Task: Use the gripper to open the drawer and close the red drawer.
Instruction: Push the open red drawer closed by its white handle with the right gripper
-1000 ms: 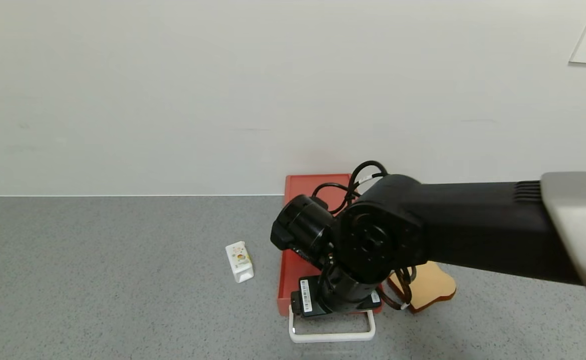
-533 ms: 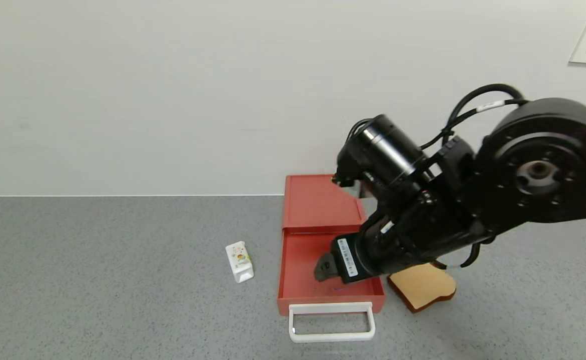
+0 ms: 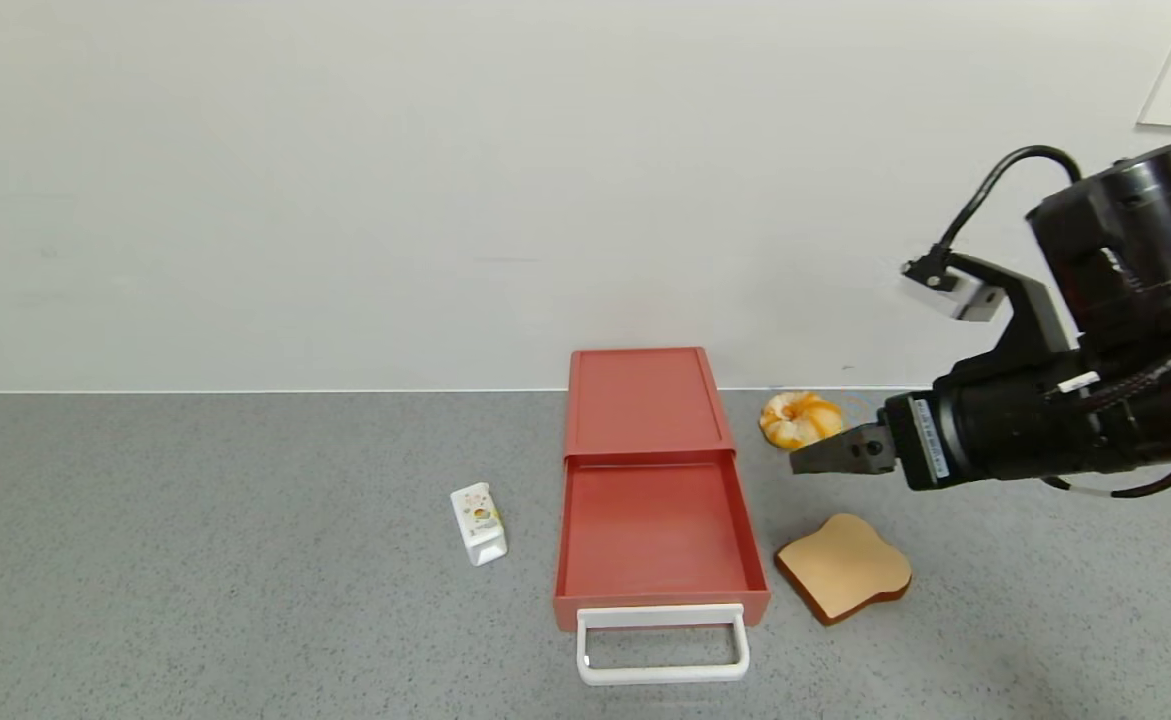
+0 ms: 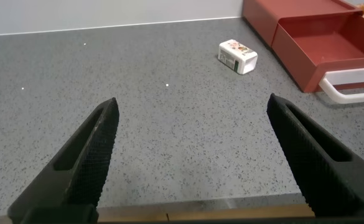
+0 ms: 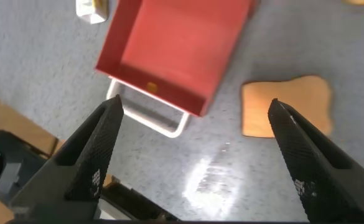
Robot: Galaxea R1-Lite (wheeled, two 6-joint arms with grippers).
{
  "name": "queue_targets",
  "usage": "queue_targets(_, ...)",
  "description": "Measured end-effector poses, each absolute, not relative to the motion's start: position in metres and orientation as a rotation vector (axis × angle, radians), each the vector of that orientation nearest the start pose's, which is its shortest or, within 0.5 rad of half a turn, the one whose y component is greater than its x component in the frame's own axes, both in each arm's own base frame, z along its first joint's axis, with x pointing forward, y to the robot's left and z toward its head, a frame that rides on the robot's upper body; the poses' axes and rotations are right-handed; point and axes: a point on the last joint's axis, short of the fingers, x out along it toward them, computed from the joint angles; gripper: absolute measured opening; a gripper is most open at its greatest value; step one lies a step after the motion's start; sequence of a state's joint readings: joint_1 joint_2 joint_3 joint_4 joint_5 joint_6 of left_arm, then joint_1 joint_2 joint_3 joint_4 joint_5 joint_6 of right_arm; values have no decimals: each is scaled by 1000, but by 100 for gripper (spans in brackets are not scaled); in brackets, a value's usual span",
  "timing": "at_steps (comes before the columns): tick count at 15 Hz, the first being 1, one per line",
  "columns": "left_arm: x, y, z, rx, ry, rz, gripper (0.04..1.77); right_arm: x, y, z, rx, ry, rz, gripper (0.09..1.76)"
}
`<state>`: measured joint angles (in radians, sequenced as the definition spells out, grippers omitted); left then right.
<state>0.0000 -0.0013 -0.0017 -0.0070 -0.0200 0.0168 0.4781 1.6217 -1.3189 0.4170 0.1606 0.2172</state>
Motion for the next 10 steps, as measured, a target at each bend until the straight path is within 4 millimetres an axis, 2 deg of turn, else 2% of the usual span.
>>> queue_targets(5, -23, 0, 77, 16, -10, -20, 172, 231, 79, 250, 89, 659, 445, 171)
queue_targets(10, -23, 0, 77, 12, -10, -20, 172, 216, 46, 236, 136, 555, 476, 171)
